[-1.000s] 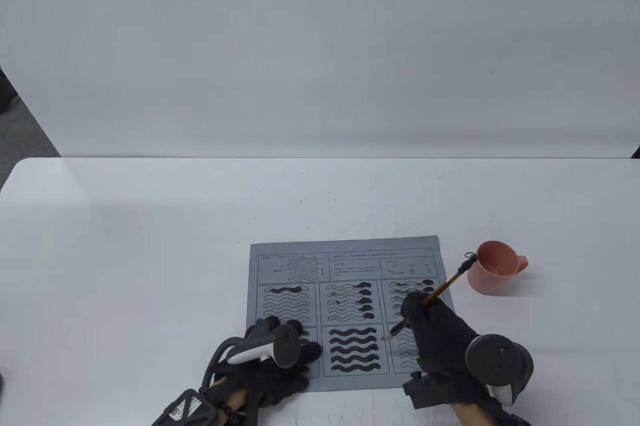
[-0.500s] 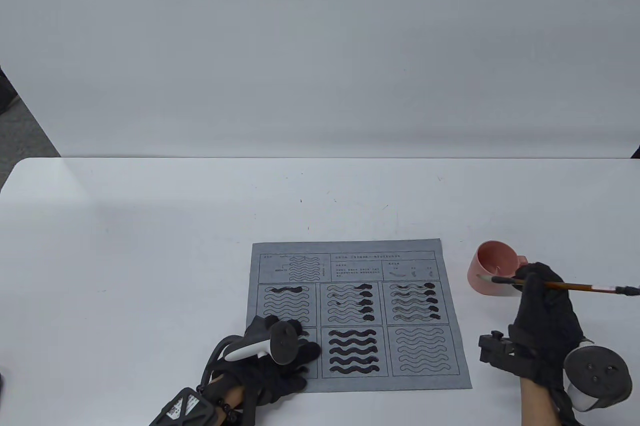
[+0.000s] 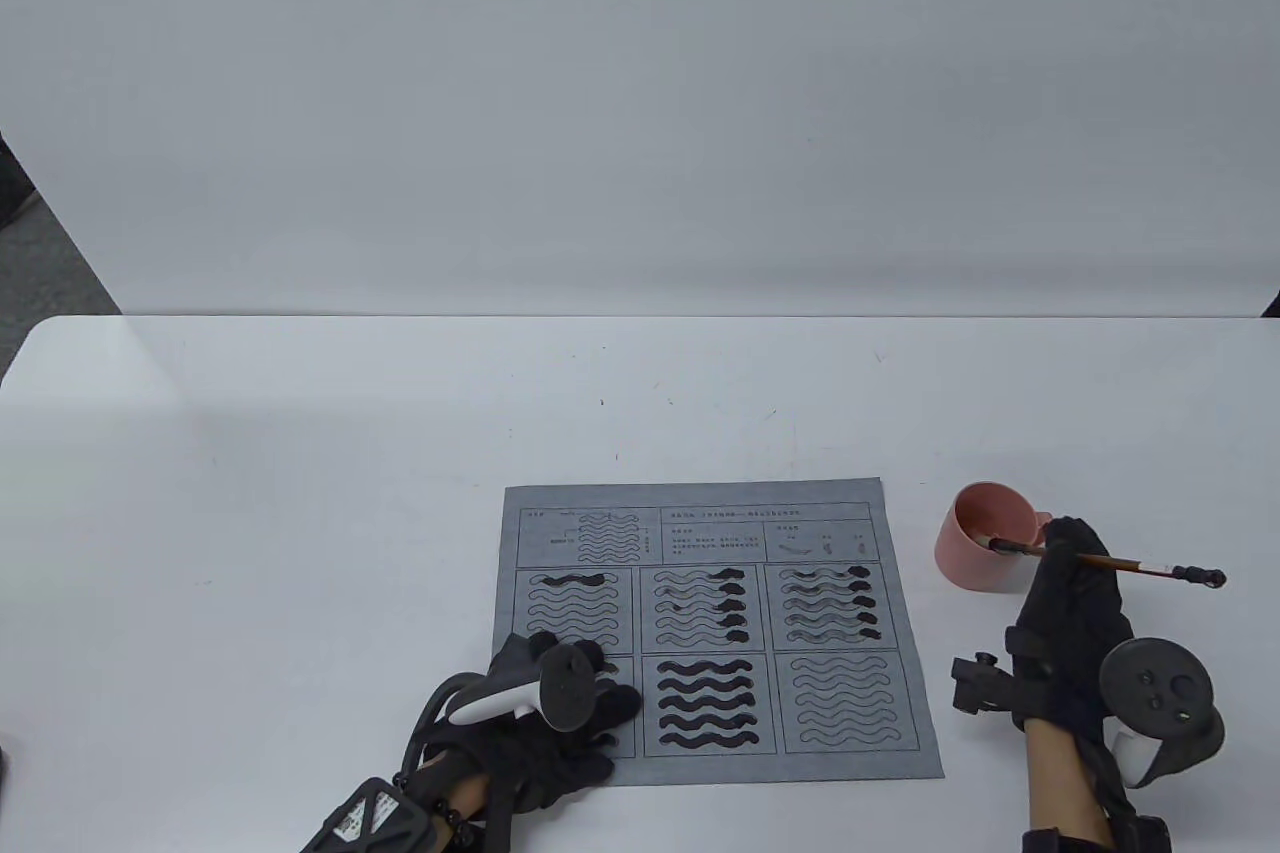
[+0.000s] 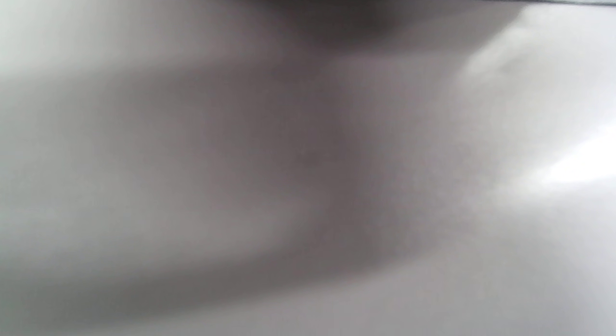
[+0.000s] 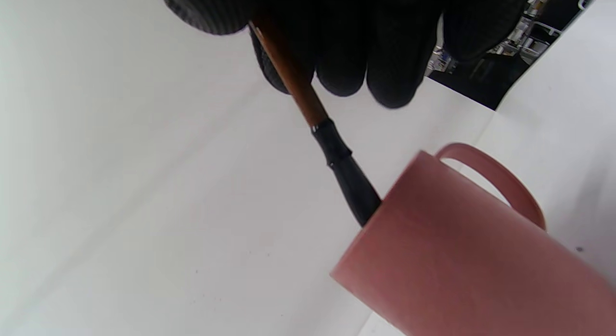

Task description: Trace patterns on water writing practice cloth with Chinese brush

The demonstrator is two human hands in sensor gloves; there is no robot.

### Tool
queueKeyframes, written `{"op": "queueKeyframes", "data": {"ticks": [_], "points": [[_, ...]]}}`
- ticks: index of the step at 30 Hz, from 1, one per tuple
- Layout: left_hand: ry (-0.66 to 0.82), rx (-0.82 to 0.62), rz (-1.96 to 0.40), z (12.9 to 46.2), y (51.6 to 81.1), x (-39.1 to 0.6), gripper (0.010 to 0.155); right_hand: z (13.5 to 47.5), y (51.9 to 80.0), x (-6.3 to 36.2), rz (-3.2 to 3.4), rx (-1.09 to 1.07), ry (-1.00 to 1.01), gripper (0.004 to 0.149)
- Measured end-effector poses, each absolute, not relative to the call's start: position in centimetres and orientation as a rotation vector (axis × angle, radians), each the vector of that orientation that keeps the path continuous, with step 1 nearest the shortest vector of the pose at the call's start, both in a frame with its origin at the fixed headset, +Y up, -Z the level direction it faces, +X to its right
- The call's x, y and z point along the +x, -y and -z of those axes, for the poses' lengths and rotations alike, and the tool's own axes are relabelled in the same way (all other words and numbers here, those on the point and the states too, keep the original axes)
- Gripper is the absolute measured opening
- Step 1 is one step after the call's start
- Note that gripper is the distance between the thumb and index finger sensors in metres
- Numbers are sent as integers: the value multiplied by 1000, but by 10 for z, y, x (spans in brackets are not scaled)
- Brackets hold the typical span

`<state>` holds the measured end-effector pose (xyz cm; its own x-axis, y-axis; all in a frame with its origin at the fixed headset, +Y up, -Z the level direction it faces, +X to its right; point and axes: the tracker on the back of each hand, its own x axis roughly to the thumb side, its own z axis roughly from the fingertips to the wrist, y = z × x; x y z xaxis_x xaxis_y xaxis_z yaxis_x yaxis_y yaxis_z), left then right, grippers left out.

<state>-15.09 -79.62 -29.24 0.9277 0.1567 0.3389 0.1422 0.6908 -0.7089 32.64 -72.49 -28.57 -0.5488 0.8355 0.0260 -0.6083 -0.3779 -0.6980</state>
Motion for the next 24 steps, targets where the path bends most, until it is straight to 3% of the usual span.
{"op": "queueKeyframes", "data": {"ticks": [15,24], "points": [[392,-813,-14,292,796,-152,70,301,739,329,-2065,-549,443,57],[392,-808,-8,292,796,-151,70,300,736,322,-1948,-513,217,77]]}}
